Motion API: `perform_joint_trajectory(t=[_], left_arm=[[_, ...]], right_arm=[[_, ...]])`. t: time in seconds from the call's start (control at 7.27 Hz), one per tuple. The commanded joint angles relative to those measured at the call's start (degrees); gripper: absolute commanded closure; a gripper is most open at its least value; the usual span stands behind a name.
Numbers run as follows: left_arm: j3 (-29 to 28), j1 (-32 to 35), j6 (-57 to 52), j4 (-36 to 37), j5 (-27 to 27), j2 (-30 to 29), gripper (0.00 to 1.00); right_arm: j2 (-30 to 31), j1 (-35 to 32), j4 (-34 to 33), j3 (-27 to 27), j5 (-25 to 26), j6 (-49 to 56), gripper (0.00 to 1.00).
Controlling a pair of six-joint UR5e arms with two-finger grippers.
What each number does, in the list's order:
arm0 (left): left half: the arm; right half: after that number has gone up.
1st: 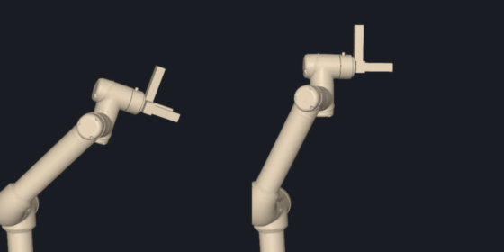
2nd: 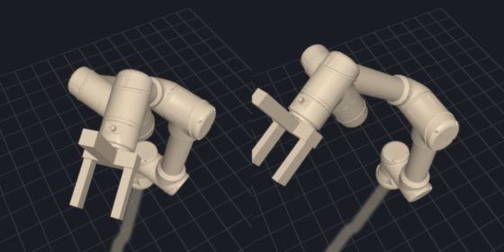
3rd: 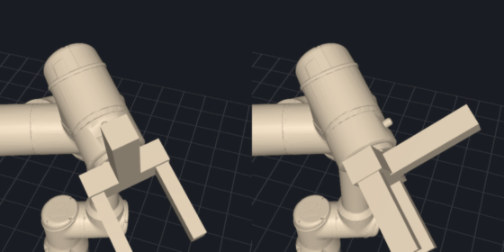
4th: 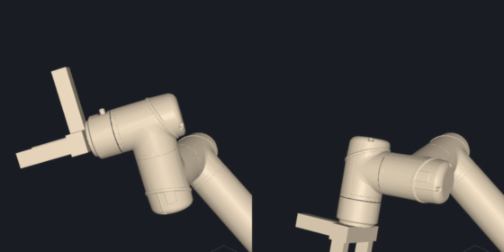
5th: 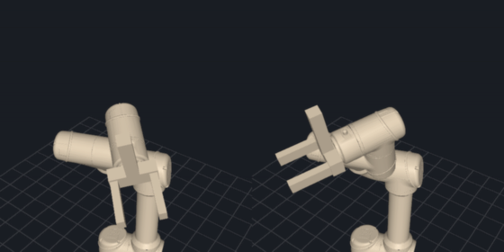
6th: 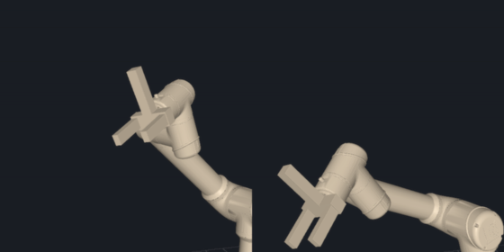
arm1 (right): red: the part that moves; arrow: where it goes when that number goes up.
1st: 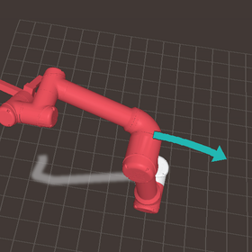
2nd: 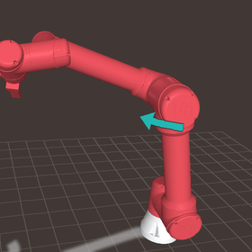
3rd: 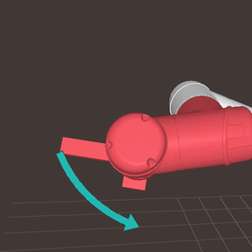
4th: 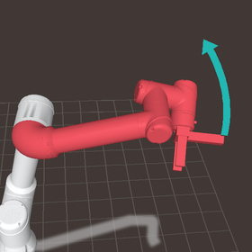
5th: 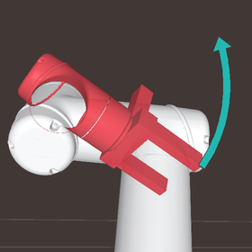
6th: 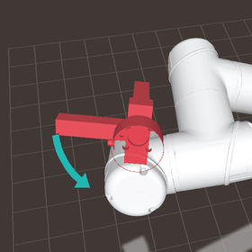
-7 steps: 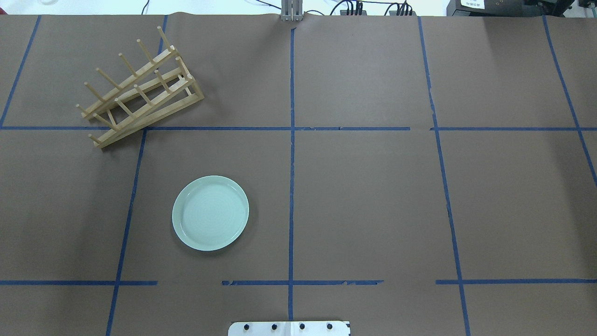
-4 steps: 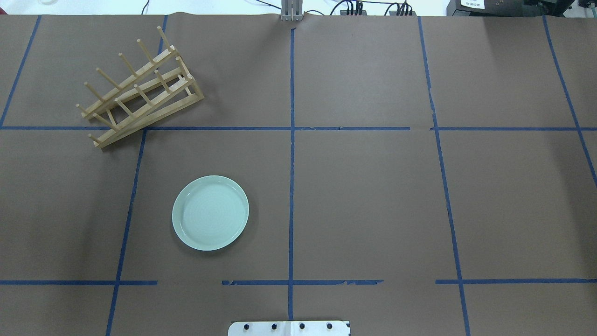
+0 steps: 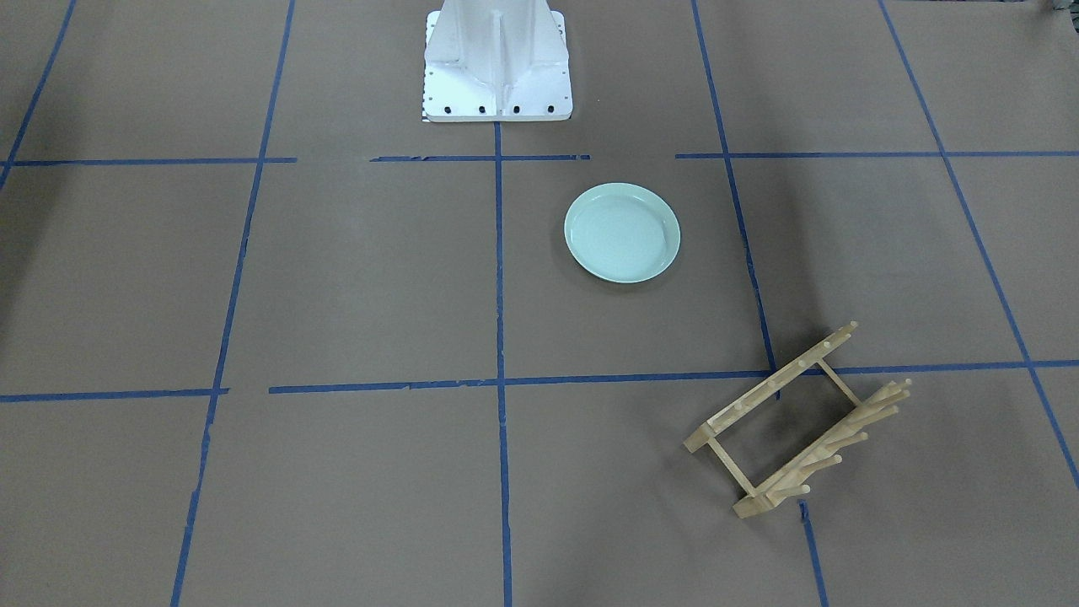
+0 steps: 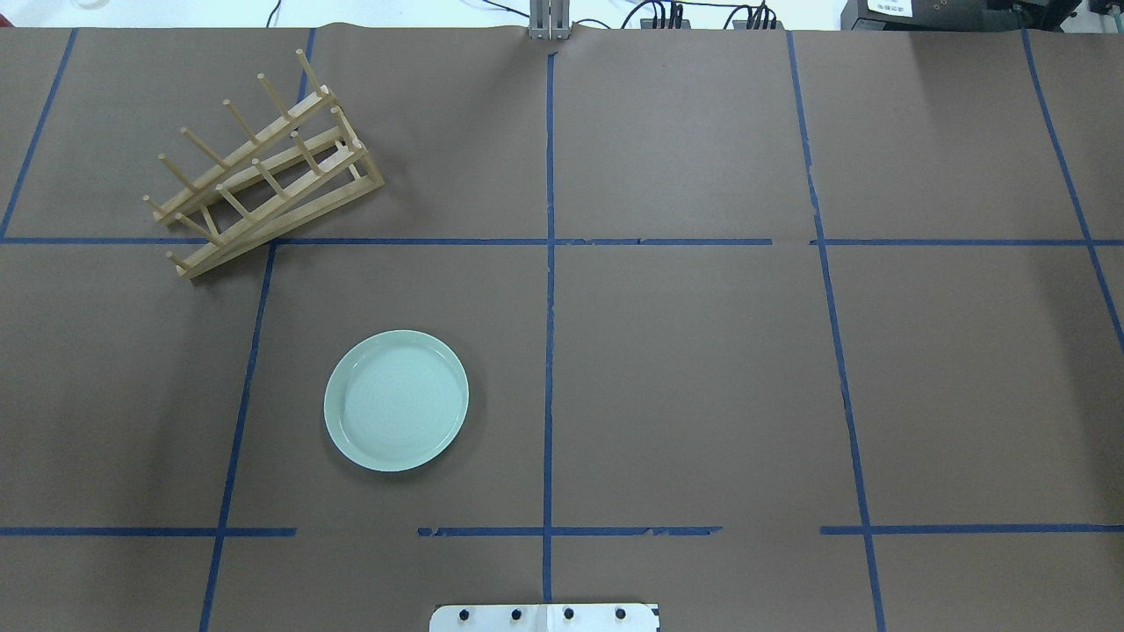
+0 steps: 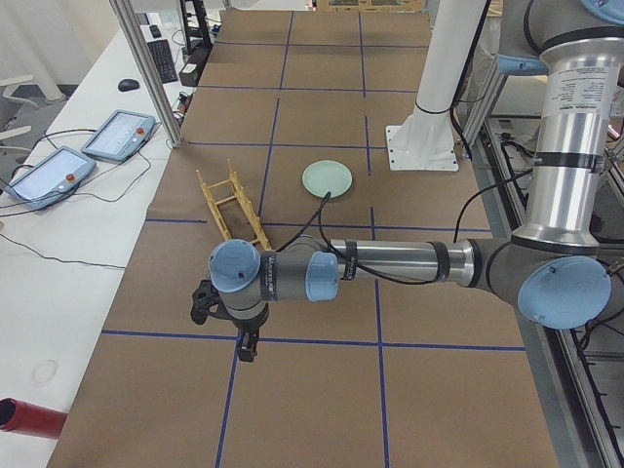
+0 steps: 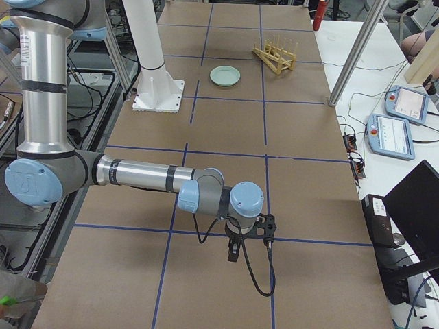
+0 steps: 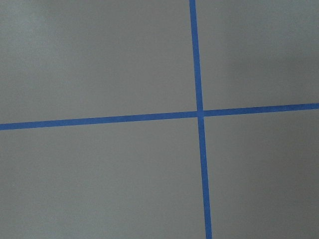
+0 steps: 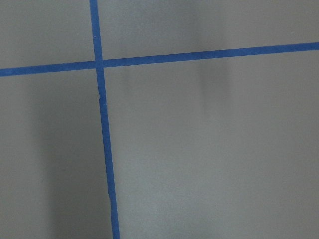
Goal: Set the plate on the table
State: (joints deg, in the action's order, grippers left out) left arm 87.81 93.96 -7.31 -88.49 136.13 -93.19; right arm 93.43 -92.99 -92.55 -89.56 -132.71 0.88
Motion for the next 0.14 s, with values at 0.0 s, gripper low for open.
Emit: perform_joint_trajectory(t=[0.0], left_arm=[[1.1, 0.0, -0.1, 0.2, 0.0, -0.1, 0.0]], right_arm=[[0.0, 0.0, 0.0, 0.0, 0.0, 0.0, 0.0]])
